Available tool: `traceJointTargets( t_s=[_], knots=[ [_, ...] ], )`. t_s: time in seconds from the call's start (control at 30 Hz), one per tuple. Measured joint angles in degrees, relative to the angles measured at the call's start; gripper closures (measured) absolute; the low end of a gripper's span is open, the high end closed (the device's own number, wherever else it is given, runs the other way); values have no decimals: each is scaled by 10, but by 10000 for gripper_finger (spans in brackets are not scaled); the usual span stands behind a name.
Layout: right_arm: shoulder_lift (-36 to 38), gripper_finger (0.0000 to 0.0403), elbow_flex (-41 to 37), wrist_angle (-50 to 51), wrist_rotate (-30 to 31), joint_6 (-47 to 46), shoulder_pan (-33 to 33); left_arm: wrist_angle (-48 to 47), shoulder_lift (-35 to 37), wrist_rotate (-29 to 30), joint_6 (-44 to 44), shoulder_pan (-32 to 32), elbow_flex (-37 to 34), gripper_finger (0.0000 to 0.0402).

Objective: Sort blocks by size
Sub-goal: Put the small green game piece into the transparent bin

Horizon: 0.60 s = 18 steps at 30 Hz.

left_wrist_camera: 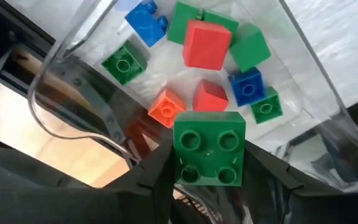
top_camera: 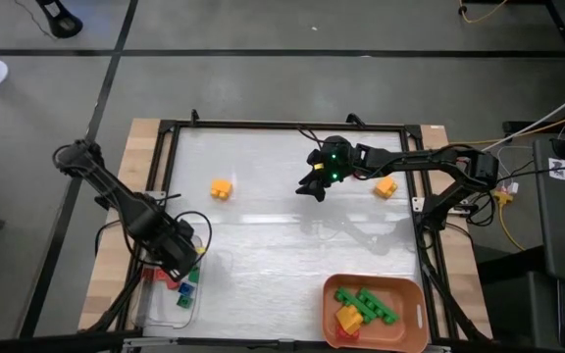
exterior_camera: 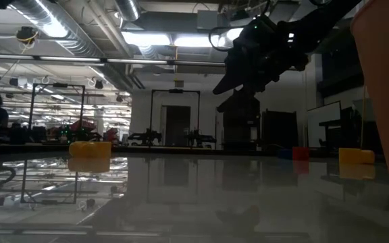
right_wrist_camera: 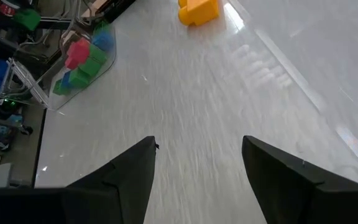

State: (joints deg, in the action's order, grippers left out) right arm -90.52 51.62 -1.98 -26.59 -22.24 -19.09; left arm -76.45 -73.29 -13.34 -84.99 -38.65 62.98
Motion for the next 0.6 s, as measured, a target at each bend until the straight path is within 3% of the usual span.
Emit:
traceJointTargets(
  t_s=[0.4, 0.6],
  knots=[
    [0, 165, 0, 0, 0, 0, 0, -13, -8, 63, 46, 2, 0, 257],
    [0, 165, 0, 0, 0, 0, 0, -15, -8, 67, 58, 5, 0, 208]
  ],
)
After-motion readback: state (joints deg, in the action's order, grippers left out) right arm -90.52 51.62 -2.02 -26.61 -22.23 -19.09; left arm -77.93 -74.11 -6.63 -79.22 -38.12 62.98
